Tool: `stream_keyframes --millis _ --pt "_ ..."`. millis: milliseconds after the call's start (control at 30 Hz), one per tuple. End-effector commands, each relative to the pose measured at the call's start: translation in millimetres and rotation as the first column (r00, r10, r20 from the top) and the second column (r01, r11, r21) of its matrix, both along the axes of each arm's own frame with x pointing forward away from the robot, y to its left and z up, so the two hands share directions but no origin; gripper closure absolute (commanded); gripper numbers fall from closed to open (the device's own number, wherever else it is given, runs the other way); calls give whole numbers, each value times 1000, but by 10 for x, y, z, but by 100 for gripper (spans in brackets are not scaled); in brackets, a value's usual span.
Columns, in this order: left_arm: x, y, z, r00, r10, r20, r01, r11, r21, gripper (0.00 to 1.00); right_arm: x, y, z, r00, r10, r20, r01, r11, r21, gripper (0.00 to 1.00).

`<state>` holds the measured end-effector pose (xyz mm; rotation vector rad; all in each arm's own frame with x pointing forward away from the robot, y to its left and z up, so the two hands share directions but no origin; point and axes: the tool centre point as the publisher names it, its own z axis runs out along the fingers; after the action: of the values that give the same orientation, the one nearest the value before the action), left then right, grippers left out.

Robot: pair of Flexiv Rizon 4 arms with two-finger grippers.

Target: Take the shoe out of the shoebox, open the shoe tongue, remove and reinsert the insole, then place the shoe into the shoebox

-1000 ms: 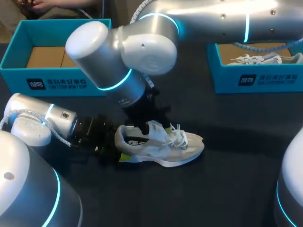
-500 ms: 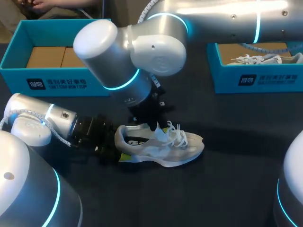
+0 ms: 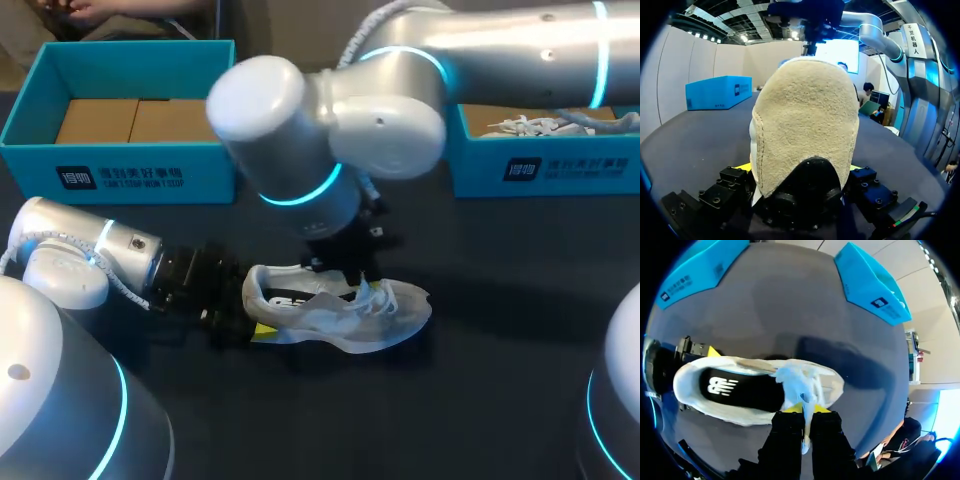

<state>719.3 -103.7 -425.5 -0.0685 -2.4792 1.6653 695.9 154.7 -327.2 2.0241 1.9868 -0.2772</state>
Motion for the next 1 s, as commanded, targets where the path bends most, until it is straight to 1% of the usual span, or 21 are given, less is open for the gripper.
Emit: stream_keyframes --millis 33,167,300,467,533,600,667,767,933,967,1000 --pt "-7 3 -12 1000 -3 -1 3 1000 3 100 -85 -229 41 716 -664 217 632 748 204 100" --pt "-7 3 -12 1000 -3 -1 3 1000 3 100 -76 -349 18 721 -658 218 623 753 210 100" --pt "-7 3 -12 1000 -3 -1 3 1000 3 100 -80 -464 -46 716 -663 219 623 748 227 100" --pt "-7 3 -12 1000 -3 -1 3 1000 3 100 -38 -513 -181 729 -654 201 613 755 234 100" --pt "-7 3 -12 1000 -3 -1 3 1000 3 100 -26 -527 -237 731 -653 200 606 755 251 100" --pt "-7 3 -12 1000 -3 -1 3 1000 3 100 -11 -544 -286 731 -652 199 606 756 248 94" --pt "-7 3 -12 1000 -3 -1 3 1000 3 100 -1 -563 -328 732 -651 199 605 756 248 80" --pt "-7 3 -12 1000 -3 -1 3 1000 3 100 6 -579 -379 735 -651 189 607 756 246 66" --pt "-7 3 -12 1000 -3 -1 3 1000 3 100 -15 -618 -416 728 -659 188 616 750 241 53" --pt "-7 3 -12 1000 -3 -1 3 1000 3 100 -18 -628 -418 725 -662 189 619 747 241 46" --pt "-7 3 -12 1000 -3 -1 3 1000 3 100 -20 -638 -420 724 -664 188 622 746 240 46"
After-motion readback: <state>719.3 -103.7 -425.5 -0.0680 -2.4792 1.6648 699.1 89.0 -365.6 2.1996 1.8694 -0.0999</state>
